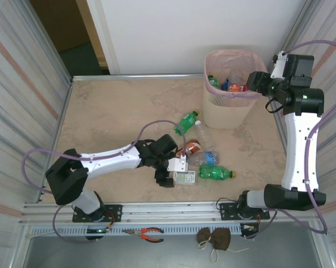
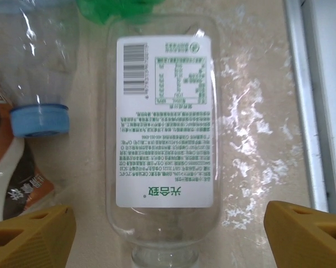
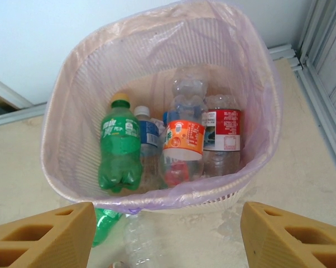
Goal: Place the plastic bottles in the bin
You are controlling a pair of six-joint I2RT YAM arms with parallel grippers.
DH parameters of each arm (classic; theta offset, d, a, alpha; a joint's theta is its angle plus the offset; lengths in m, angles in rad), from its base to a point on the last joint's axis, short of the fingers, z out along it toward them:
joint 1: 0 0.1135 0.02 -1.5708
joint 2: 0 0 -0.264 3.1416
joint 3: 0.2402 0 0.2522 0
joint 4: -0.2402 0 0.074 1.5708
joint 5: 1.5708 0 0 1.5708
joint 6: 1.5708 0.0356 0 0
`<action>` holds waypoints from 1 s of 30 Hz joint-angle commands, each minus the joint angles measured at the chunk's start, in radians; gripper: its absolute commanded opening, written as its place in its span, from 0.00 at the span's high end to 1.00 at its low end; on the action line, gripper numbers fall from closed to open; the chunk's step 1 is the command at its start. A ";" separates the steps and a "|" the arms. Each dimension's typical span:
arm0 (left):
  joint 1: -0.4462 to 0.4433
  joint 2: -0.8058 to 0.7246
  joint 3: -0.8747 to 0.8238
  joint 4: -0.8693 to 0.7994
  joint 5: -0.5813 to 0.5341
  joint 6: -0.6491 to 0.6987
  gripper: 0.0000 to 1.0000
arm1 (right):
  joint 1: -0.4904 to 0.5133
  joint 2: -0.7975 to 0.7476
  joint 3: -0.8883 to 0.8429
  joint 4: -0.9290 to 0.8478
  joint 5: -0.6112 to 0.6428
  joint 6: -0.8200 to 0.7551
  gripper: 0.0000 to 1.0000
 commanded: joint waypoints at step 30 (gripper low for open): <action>-0.045 0.127 -0.011 0.083 -0.076 0.000 0.38 | -0.036 -0.065 -0.041 0.021 -0.061 0.012 0.33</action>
